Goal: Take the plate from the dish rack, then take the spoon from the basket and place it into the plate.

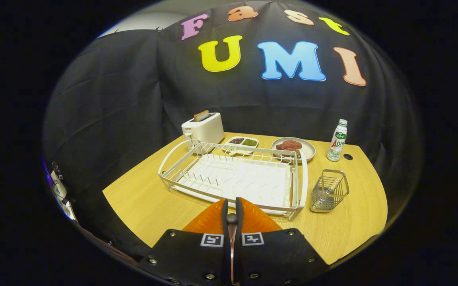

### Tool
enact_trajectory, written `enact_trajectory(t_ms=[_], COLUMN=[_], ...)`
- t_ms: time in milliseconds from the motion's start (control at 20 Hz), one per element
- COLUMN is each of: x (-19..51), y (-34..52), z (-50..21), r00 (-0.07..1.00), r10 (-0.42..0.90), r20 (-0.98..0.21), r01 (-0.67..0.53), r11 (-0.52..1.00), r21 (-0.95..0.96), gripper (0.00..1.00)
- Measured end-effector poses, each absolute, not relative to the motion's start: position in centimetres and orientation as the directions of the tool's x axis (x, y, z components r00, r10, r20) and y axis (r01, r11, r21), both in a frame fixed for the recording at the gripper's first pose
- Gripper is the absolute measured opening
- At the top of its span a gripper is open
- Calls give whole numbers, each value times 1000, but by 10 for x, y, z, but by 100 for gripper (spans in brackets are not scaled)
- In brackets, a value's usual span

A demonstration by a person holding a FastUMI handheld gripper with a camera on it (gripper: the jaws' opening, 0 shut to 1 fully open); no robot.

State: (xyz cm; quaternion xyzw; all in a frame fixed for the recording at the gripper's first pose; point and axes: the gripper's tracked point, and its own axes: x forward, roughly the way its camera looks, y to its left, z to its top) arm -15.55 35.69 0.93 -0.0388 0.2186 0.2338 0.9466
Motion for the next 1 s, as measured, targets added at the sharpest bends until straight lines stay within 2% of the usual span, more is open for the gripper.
enact_trajectory(t_ms=[350, 500, 650, 1000], x=[-157, -163, -162, -153], y=[375, 371, 368, 334], z=[-5, -7, 2, 63], r00=[775, 774, 787, 870], r10=[457, 442, 435, 379], r20=[-436, -453, -438, -315], r01=[-507, -506, -494, -406], r11=[862, 862, 869, 914], r21=[3, -23, -24, -23], gripper=[3, 12, 14, 17])
